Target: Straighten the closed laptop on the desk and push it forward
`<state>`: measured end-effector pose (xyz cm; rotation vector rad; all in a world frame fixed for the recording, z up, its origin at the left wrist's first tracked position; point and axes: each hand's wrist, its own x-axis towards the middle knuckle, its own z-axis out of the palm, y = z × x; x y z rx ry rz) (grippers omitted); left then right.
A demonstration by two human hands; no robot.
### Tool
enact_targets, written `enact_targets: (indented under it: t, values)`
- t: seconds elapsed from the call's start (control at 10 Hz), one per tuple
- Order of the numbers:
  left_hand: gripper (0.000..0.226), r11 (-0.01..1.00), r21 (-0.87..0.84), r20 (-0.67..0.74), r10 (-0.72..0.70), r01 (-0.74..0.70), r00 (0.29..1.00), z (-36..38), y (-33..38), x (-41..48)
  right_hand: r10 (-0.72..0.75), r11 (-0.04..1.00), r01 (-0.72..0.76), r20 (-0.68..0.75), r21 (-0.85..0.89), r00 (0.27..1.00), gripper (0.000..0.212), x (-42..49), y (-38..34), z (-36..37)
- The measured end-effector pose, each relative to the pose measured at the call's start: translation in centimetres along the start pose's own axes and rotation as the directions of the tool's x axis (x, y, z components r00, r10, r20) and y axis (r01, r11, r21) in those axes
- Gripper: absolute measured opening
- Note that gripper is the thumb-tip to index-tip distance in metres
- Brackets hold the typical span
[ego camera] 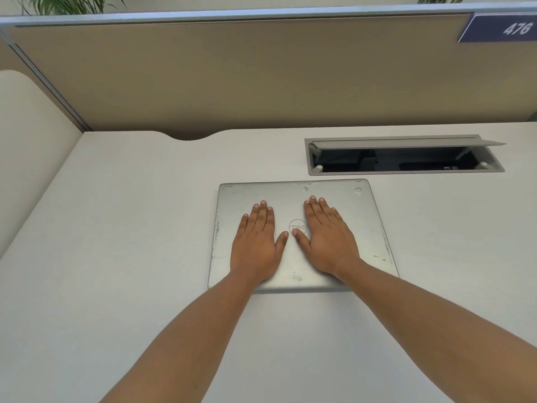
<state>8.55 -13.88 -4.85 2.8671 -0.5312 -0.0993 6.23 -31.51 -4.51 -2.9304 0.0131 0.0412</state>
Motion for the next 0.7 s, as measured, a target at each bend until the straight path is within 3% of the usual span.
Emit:
enact_targets:
  t: [0.5,0.7]
  values:
    - [0.058,0.999,-0.052,0.012,0.005,-0.004,1.0,-0.2,0.1,0.3,-0.013,0.999,0.012,0.022,0.04,1.0,0.057,0.4,0.1,-0.3]
    - [0.057,0.998,-0.057,-0.022,0.022,-0.023,1.0,-1.4,0.1,1.1,-0.049,0.998,0.053,-0.087,0.046,0.995,0.062,1.3,0.0,-1.5]
